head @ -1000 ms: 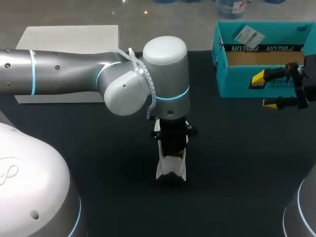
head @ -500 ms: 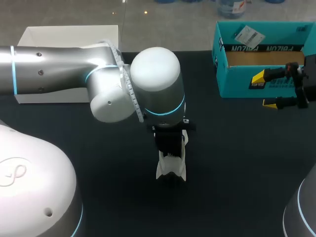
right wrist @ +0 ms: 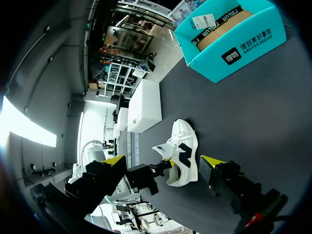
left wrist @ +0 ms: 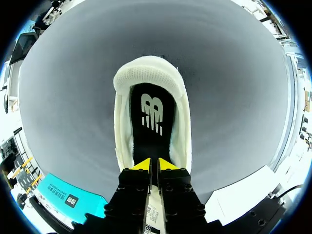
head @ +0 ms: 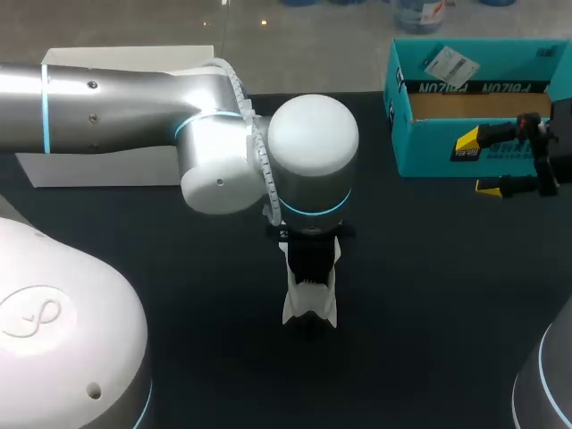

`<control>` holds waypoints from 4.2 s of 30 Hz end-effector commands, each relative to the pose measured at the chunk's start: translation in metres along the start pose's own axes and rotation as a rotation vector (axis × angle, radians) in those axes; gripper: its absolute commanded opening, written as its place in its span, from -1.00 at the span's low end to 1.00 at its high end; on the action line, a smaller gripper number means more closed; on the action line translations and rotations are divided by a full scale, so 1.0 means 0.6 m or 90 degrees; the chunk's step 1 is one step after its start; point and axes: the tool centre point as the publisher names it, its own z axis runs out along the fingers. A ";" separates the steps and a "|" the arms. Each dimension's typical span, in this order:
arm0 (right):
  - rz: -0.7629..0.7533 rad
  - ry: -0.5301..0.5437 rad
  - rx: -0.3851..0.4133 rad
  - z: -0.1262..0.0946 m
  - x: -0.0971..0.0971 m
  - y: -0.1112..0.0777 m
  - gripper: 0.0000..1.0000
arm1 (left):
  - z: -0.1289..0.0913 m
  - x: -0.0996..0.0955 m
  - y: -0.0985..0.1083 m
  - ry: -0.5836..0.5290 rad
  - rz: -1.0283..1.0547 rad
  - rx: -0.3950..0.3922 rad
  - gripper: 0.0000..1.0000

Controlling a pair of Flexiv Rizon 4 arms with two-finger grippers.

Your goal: Take the shoe out of the shoebox, open the shoe tongue, remove and reinsert the insole, then place the shoe into the shoebox

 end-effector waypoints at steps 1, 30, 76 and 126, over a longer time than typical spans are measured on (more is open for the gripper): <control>0.001 -0.003 -0.001 0.001 0.001 -0.001 1.00 | 0.013 -0.011 0.004 0.012 0.004 -0.007 0.76; 0.001 -0.003 -0.001 0.001 0.001 -0.001 1.00 | -0.017 0.000 0.050 0.023 0.004 -0.036 1.00; 0.001 -0.003 -0.001 0.001 0.001 -0.001 1.00 | -0.084 0.034 0.021 0.016 -0.112 -0.013 -1.00; 0.001 -0.003 -0.001 0.001 0.001 -0.001 1.00 | -0.155 0.074 -0.054 0.270 -1.035 0.006 -1.00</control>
